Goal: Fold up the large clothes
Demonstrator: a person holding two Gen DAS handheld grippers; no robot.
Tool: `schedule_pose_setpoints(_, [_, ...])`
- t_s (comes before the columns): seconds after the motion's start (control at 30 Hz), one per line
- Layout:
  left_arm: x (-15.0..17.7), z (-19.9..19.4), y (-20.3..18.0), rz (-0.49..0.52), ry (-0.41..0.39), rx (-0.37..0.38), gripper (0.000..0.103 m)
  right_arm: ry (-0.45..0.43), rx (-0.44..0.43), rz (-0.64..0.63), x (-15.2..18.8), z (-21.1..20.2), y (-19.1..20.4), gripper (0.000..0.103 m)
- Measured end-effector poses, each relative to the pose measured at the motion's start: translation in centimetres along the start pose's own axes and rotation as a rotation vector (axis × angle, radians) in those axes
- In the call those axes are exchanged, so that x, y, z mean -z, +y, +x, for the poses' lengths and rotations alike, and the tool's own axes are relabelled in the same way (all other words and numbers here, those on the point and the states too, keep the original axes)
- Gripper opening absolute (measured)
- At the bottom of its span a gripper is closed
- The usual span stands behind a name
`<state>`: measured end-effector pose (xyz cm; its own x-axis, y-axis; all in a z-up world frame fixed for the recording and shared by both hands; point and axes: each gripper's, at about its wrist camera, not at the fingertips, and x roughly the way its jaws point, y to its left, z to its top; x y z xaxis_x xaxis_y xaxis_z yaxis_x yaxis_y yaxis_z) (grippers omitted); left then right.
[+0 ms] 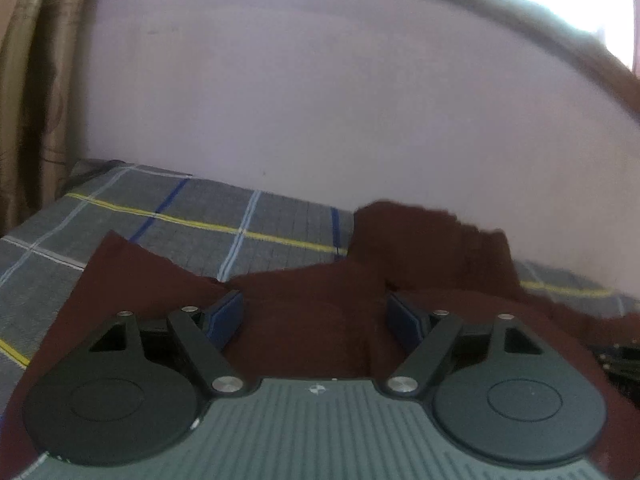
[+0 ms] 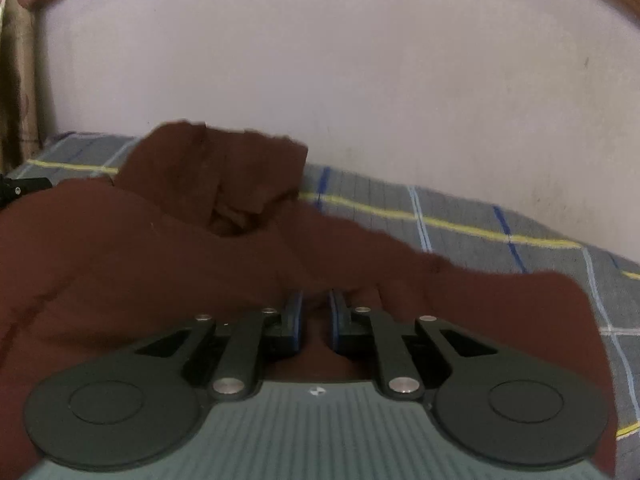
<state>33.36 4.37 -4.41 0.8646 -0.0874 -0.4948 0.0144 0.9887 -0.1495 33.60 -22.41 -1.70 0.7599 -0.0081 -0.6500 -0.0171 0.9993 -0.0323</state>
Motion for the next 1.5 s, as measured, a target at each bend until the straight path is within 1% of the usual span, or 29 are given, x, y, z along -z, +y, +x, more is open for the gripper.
schedule_pose_setpoints(0.07, [0.5,0.4,0.2,0.005,0.009,0.002,0.081,0.000,-0.004,0.018,0.5,0.6,-0.4,0.011])
schedule_pose_setpoints(0.13, [0.9,1.0,0.5,-0.006,0.024,0.011,0.081,-0.016,-0.012,0.041,1.0,0.6,-0.9,0.011])
schedule_pose_setpoints(0.2, [1.1,1.8,0.9,-0.021,0.057,0.017,0.081,-0.027,-0.011,0.042,1.3,0.9,-0.9,0.011])
schedule_pose_setpoints(0.27, [1.3,2.3,0.9,-0.017,0.078,0.018,0.081,-0.025,-0.010,0.047,1.3,1.2,-1.1,0.011])
schedule_pose_setpoints(0.47, [1.4,3.1,0.7,0.002,0.109,0.007,0.082,-0.031,0.032,-0.027,1.1,1.4,-0.1,0.011])
schedule_pose_setpoints(0.57, [1.3,3.1,0.9,-0.004,0.113,0.013,0.082,-0.036,0.057,-0.059,1.1,1.3,0.4,0.011])
schedule_pose_setpoints(0.73, [1.2,3.1,1.2,-0.020,0.113,0.030,0.084,-0.039,0.046,-0.042,1.0,1.2,0.1,0.011])
schedule_pose_setpoints(0.9, [1.2,2.5,1.5,-0.050,0.082,0.033,0.085,-0.046,0.028,-0.015,1.0,1.1,-0.3,0.012])
schedule_pose_setpoints(0.97, [1.3,1.9,1.6,-0.060,0.055,0.008,0.085,-0.049,0.024,-0.004,1.0,1.1,-0.4,0.012])
schedule_pose_setpoints(1.03, [1.0,1.4,1.9,-0.074,0.028,-0.029,0.082,-0.052,0.026,-0.006,1.1,1.0,-0.3,0.012])
schedule_pose_setpoints(1.07, [0.8,1.2,2.1,-0.082,0.022,-0.050,0.077,-0.054,0.027,-0.006,1.1,1.0,-0.3,0.012])
schedule_pose_setpoints(1.1, [0.5,1.1,2.4,-0.084,0.022,-0.073,0.067,-0.055,0.026,-0.004,1.1,1.0,-0.4,0.012])
schedule_pose_setpoints(1.17, [0.1,1.1,3.0,-0.085,0.032,-0.103,0.062,-0.058,0.019,0.007,1.1,0.9,-0.5,0.012])
schedule_pose_setpoints(1.23, [-0.1,1.4,3.3,-0.067,0.053,-0.110,0.062,-0.062,0.015,0.015,1.1,0.8,-0.6,0.012])
schedule_pose_setpoints(1.37, [0.1,2.3,2.7,-0.029,0.075,-0.144,0.062,-0.066,0.022,0.005,1.1,0.7,-0.4,0.012])
schedule_pose_setpoints(1.5, [0.2,2.9,2.9,-0.031,0.100,-0.138,0.062,-0.060,0.024,-0.001,1.1,0.8,-0.4,0.012])
